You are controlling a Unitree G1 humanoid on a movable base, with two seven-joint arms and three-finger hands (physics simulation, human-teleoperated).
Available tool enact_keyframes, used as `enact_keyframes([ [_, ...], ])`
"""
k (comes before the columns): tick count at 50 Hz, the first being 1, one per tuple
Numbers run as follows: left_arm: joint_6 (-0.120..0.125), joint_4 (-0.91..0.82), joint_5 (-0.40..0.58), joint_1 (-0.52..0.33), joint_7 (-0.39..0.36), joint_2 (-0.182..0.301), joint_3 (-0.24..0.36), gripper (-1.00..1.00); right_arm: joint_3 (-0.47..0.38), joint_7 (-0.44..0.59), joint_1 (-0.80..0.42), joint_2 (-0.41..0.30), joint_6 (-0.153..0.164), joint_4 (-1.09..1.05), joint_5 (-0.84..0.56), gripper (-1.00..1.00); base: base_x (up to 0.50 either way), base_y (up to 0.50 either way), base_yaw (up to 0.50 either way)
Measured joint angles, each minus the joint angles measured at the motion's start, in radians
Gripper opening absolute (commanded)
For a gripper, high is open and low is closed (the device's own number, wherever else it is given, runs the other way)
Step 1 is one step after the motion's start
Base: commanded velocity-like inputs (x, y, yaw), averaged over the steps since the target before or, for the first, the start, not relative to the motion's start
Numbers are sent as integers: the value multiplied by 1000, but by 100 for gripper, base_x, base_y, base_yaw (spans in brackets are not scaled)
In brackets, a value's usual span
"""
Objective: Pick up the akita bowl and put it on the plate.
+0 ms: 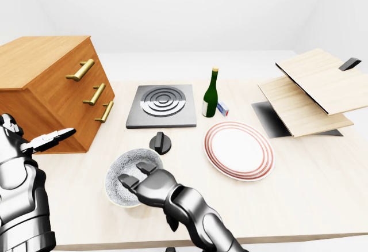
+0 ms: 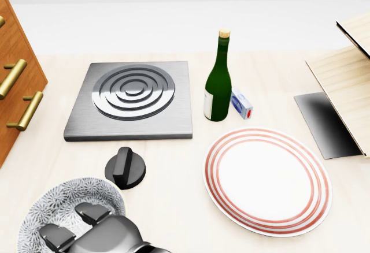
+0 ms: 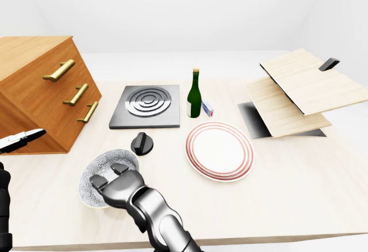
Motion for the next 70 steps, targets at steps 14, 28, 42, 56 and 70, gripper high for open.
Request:
enact_keyframes([
  [14,3,-2,-2,0,-2,0,2,100,-2,0,0,-6,0,-2,0,100,0,0,0],
  [28,10,-7,-6,1,-2,1,4,100,-9,0,-13,7,0,16,-6,100,0,0,0],
  [42,12,-6,-8,0,-4,1,4,100,-19,0,-27,19,0,60,-13,100,0,0,0],
  [56,14,-10,-8,0,-6,1,4,100,-30,0,-37,27,0,97,-18,100,0,0,0],
  [70,12,-6,-8,-2,-6,0,1,100,-36,0,-44,36,0,145,-25,100,0,0,0],
])
